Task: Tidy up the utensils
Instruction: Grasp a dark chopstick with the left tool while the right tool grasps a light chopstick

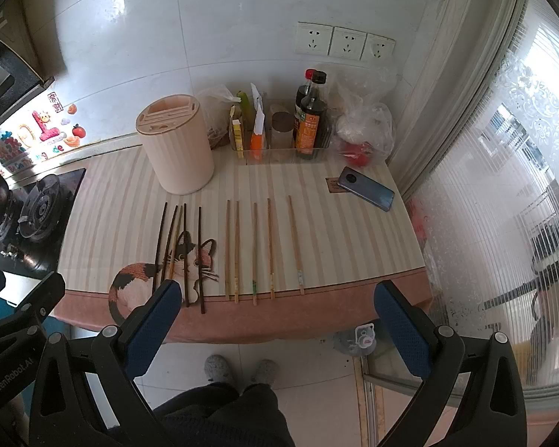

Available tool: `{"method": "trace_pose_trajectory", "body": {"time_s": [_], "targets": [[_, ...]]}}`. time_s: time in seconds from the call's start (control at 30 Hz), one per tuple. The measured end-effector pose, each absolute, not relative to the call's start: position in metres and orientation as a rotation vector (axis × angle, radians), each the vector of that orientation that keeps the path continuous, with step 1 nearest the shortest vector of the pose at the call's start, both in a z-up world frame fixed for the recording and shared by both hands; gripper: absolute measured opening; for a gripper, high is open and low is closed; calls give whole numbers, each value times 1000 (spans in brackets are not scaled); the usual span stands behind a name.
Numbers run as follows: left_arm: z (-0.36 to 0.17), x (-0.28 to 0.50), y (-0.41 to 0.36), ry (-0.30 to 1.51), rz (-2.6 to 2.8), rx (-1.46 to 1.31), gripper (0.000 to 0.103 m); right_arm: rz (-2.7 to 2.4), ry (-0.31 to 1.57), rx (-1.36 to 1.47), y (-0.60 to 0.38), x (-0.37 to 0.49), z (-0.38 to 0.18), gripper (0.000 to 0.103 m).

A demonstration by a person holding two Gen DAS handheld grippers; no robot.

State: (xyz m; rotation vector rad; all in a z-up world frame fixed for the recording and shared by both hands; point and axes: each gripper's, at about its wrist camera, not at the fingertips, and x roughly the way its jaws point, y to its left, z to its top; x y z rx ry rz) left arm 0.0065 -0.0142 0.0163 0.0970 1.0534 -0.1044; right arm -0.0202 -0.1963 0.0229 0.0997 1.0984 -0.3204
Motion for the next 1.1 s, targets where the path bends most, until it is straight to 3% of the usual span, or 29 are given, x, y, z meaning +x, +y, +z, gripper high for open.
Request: {"method": "trace_pose_trajectory", "body": {"time_s": [0.27, 0.47, 0.73, 0.9, 0.97, 1.07, 1.1], "targets": [[15, 8, -18, 1041, -104, 95, 103, -317, 1097, 105, -199, -19, 25, 103], [1, 28, -25, 919, -77, 106, 103, -311, 1050, 133, -213, -13, 20, 103], [-53, 77, -17, 866, 90, 131, 103, -248, 1053, 161, -240, 28, -36, 101], [-114, 117, 4, 1034, 127, 116, 101, -210, 1135, 189, -251, 64, -94, 73], [-147, 134, 11, 1133, 112, 107, 99, -189, 1201, 225, -255, 78, -121, 66], [-192, 156, 11, 1243, 83, 117, 78, -153, 1258, 264, -254, 98, -157, 54], [-205, 161, 10, 1274, 75, 118, 66, -139, 1276, 277, -253, 105, -169, 46]]}}
